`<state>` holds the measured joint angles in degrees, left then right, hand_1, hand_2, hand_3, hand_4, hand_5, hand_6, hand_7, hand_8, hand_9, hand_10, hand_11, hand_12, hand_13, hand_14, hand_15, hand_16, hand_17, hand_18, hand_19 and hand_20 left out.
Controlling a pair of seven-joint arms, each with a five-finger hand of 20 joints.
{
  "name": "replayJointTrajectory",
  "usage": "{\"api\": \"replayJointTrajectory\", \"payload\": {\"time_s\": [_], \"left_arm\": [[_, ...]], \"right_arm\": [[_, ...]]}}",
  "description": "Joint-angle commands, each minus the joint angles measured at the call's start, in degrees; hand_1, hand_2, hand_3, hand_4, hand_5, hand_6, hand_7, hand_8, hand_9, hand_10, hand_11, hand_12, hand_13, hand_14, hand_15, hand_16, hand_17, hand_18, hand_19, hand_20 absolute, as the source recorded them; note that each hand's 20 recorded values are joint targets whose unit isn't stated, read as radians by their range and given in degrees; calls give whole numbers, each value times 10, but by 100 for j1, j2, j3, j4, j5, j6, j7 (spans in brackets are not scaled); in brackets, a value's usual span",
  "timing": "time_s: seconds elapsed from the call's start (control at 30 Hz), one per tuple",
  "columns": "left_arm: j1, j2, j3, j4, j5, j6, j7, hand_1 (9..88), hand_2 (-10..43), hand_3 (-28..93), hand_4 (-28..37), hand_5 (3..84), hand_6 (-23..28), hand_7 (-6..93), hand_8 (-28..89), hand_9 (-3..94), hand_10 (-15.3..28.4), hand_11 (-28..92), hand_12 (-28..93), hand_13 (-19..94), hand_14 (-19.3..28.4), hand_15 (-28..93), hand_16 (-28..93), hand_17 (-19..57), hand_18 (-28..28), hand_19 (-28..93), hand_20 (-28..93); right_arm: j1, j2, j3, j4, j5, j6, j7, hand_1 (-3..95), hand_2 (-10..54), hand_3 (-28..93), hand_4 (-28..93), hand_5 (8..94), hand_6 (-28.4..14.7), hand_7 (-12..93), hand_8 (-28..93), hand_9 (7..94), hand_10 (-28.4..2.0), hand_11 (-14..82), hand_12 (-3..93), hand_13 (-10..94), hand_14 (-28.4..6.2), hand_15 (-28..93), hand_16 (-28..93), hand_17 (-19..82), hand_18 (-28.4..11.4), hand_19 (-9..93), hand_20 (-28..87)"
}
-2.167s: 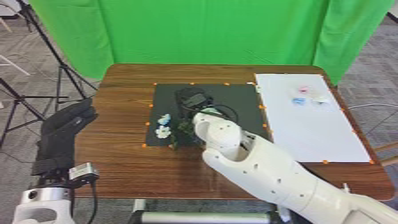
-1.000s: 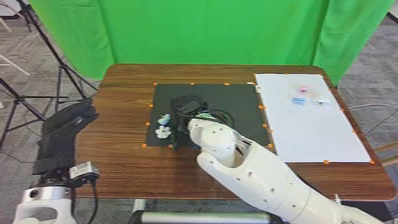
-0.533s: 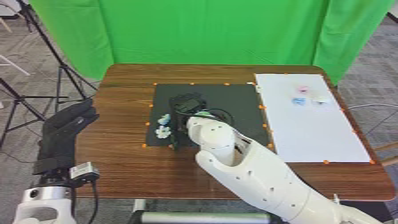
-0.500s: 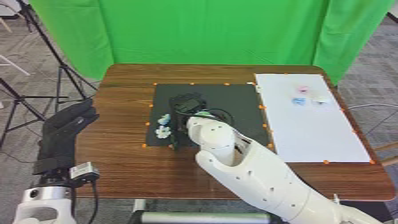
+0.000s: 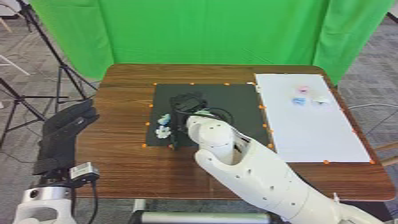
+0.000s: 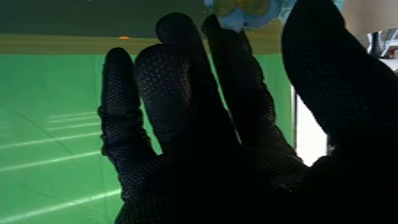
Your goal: Arrange flowers
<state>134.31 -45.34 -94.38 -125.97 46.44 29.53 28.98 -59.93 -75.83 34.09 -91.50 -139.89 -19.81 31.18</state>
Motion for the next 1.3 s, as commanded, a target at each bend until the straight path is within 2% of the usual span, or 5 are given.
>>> {"api": "replayJointTrajectory", "payload": {"time_s": [0.03,0.47,0.67,0.93,1.3], "left_arm": [[103,33,-7,-18,-23,10,20,276,32,825,-163,408,109,205,-119,318,191,419,97,194,238,660,-167,-130,187,517,124],[275,-41,-61,-71,0,70,62,276,32,826,-162,408,110,203,-118,318,191,418,98,194,239,659,-166,-130,187,517,124],[458,85,-115,-115,-147,261,207,275,33,816,-168,407,109,202,-118,318,191,418,99,193,239,658,-166,-130,187,516,124],[741,178,-198,-208,-213,436,286,272,29,804,-181,403,107,202,-118,315,190,416,100,191,237,658,-165,-130,187,515,124],[673,257,-102,-214,-263,476,307,270,28,798,-186,401,107,203,-118,314,189,417,100,190,238,658,-164,-130,187,515,124]], "right_arm": [[262,47,-101,-31,168,129,198,368,-95,855,-258,591,-84,230,-132,548,-220,401,207,569,-154,843,168,140,-283,792,148],[589,259,-219,-91,365,215,375,374,-82,873,-255,592,-90,222,-127,551,-223,394,206,567,-158,844,165,139,-284,770,194],[783,809,-74,-411,705,232,488,370,-72,871,-256,591,-89,224,-127,550,-225,387,204,569,-157,842,162,151,-284,772,202],[550,1617,672,-795,1335,40,679,347,-58,845,-249,570,-92,209,-126,541,-230,354,195,577,-154,838,152,172,-270,788,192],[162,2602,1237,-706,1876,353,1139,337,-56,844,-243,550,-96,203,-121,532,-231,342,194,577,-153,835,150,171,-268,797,169]]}}
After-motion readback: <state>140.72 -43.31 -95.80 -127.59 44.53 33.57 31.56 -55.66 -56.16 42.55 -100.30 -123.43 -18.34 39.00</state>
